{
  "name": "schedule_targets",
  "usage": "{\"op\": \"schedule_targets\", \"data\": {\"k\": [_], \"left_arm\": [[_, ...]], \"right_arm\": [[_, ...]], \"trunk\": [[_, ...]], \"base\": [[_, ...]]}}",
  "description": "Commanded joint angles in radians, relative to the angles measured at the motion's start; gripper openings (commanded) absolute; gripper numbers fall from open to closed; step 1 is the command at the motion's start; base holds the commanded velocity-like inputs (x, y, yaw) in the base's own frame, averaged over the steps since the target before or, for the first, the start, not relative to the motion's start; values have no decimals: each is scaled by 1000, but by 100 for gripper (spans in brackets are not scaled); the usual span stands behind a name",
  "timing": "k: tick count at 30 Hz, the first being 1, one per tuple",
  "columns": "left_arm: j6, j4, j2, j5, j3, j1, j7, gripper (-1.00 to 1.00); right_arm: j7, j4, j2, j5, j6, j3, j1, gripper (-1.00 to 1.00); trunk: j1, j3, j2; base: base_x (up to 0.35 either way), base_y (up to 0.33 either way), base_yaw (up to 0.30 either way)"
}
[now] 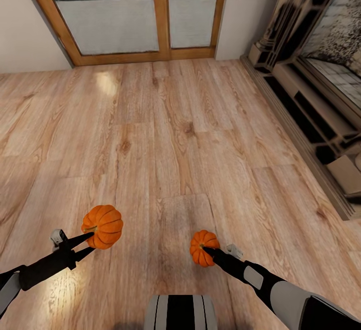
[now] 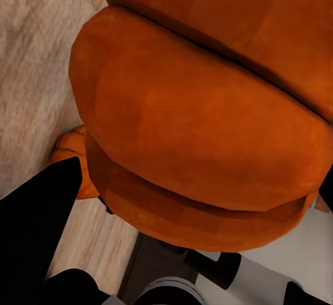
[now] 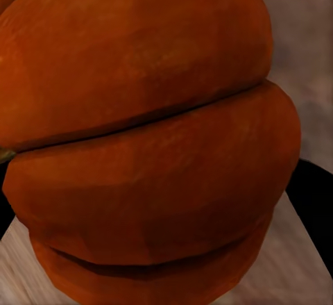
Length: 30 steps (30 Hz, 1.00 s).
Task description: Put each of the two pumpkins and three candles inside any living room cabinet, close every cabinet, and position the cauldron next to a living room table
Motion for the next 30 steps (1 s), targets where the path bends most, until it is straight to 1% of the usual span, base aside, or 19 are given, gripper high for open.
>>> {"op": "schedule_targets", "data": {"k": [1, 5, 25, 30], "left_arm": [[7, 0, 0, 4, 0, 0, 1, -100], [7, 0, 0, 4, 0, 0, 1, -100], [7, -1, -2, 3, -2, 0, 1, -100], [7, 0, -5, -4, -3, 0, 1, -100]], "right_arm": [[-1, 3, -1, -9, 4, 9, 0, -100], [-1, 3, 0, -10, 4, 9, 0, -100], [6, 3, -5, -12, 0, 7, 0, -100], [8, 3, -5, -15, -2, 5, 0, -100]], "trunk": [[0, -1, 0], [0, -1, 0], [-9, 77, 5], [-11, 96, 6]], "base": [[0, 2, 0], [0, 0, 0], [0, 0, 0], [0, 0, 0]]}}
